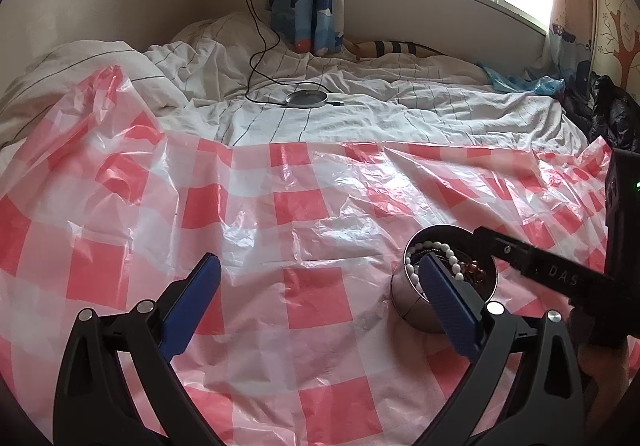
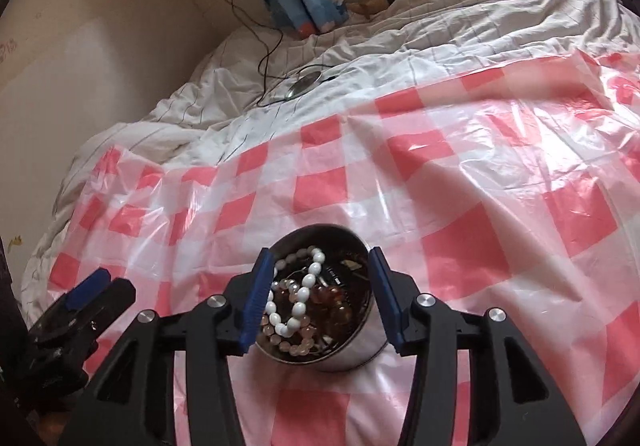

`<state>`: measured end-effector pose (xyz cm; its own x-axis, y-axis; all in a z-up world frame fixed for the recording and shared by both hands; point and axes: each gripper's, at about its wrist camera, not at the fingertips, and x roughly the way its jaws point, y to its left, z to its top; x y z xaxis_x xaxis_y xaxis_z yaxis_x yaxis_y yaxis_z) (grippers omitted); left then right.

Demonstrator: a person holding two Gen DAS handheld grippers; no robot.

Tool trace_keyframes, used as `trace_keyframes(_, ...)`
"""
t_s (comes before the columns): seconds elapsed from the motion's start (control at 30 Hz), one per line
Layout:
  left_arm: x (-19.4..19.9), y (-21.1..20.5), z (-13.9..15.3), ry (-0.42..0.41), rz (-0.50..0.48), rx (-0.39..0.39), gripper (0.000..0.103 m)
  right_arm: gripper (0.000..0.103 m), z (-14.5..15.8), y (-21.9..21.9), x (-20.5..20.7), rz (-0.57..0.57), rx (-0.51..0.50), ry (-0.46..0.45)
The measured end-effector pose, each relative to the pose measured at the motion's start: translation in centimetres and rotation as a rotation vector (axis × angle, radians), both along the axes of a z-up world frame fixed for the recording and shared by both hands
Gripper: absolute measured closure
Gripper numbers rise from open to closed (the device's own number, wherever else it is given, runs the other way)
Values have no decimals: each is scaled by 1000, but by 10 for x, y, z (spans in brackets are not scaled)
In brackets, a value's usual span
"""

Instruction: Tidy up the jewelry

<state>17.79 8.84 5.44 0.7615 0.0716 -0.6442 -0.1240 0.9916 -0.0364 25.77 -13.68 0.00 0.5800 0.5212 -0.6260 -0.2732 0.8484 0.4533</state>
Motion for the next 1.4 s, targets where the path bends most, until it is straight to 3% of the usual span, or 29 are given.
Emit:
trace_keyframes(0.1,0,0,0,5,-2,0,8,41,7,-14,-5,-58,19,-31)
trace_keyframes(0.23,-1,0,0,20,-6,-19,8,34,5,-23,-10,-84,20,-14)
trace_keyframes(0.37,-3,-4,-4,62,-19,-101,8,30,1,-36,-19,-121,50,40)
trace_keyframes(0.5,-16,-20,-4,68,-45,-120,8,18,10,-57,-48,-181,63,14)
trace_keyframes(0.63,-39,-37,-2,67,-65,-83,8,15,17,-78,-80,-253,49,-10)
trace_keyframes(0.83,-78,-43,0,56,-33,-21,8,14,15,-93,-131,-274,-55,-38)
trace_keyframes(1.13,-103,-39,-9,86,24,112,8,11,24,-104,-170,-330,-53,-86)
trace_keyframes(1.3,-114,-38,-8,69,-21,15,8,7,29,-91,-181,-308,-97,-112)
trace_keyframes(1.4,-120,-44,-7,47,-38,3,8,7,31,-84,-184,-299,-132,-126)
